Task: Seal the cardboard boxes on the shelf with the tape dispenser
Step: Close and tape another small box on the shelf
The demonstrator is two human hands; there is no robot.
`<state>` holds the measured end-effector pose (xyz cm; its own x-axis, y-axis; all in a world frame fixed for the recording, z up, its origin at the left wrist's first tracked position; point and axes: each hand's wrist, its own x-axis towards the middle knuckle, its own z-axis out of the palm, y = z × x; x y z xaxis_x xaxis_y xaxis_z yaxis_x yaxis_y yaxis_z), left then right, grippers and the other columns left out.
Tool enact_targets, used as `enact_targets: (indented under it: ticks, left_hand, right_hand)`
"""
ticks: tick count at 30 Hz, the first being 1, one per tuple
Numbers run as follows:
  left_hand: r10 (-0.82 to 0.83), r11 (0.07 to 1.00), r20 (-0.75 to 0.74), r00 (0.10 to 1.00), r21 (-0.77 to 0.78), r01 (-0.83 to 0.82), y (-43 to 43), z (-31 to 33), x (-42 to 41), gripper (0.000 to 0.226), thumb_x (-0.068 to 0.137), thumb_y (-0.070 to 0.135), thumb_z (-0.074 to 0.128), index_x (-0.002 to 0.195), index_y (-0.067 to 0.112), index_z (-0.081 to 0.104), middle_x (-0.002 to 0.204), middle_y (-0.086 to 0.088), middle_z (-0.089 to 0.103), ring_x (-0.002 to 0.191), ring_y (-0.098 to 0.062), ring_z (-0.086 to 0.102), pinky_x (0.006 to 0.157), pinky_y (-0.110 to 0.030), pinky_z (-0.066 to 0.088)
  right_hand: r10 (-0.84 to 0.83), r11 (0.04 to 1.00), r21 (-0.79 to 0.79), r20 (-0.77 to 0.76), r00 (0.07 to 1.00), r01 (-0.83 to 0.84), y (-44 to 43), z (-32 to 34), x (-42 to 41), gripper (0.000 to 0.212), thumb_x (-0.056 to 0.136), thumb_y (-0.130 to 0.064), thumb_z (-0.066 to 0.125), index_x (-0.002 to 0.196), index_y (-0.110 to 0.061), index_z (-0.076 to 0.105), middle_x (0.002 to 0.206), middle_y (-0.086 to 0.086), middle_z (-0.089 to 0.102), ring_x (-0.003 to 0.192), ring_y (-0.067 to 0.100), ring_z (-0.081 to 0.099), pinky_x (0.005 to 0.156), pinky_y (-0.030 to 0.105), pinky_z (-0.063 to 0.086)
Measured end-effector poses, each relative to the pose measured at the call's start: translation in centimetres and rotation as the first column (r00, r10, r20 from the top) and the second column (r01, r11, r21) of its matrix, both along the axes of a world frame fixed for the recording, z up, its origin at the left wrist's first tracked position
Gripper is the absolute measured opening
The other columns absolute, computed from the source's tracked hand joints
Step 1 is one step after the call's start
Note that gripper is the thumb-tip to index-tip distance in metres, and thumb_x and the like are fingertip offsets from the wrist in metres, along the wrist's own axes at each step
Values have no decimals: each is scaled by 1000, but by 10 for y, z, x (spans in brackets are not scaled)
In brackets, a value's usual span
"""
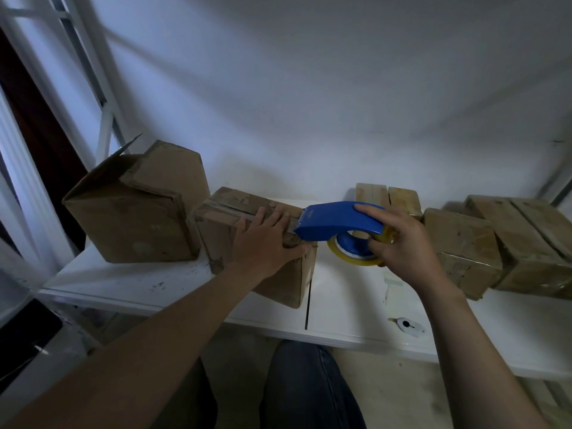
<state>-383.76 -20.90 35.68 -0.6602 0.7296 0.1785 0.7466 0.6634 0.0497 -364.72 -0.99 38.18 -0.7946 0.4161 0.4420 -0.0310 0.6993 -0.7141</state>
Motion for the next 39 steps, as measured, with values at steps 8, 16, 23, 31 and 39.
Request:
enact_targets:
  ticks: [8,16,23,31,39]
  left_hand:
    - [5,999,7,1000,36,-5,1,-1,0,104,73,90,13,158,30,21,167,9,14,154,-24,11,121,-58,11]
    - [2,1000,33,999,28,-2,0,-1,-1,96,82,87,25,159,30,18,168,10,10,154,-23,9,121,-57,11]
    - [4,1000,38,999,20,-5,1,-2,-2,97,79,89,23,159,33,16,168,11,9,154,-24,7,120,-59,9]
    - [-46,995,-15,999,-88,45,3,1,6,68,89,80,17,151,57,2,169,5,1,152,-41,1,112,-74,3]
    - [-44,995,-71,996,-95,37,6,1,15,61,96,71,18,153,55,5,168,8,2,152,-43,3,110,-77,5]
  right_hand:
    - [-22,998,63,-69,997,27,23,3,30,84,74,19,69,125,-47,58,113,-2,60,101,15,55,70,12,53]
    - [-37,998,51,-73,997,40,35,-16,45,85,75,24,65,129,-42,58,116,5,56,101,1,53,70,10,51]
    - [-80,997,16,11,997,80,30,-45,56,85,80,19,66,131,-47,53,123,2,52,109,-12,46,90,3,37]
    - [-83,995,-49,78,994,87,22,-61,33,87,79,20,63,126,-53,54,117,-4,52,111,17,53,94,19,40]
    - [-121,993,53,312,942,110,19,-34,10,72,89,12,54,139,-41,52,125,2,47,108,18,48,93,28,37]
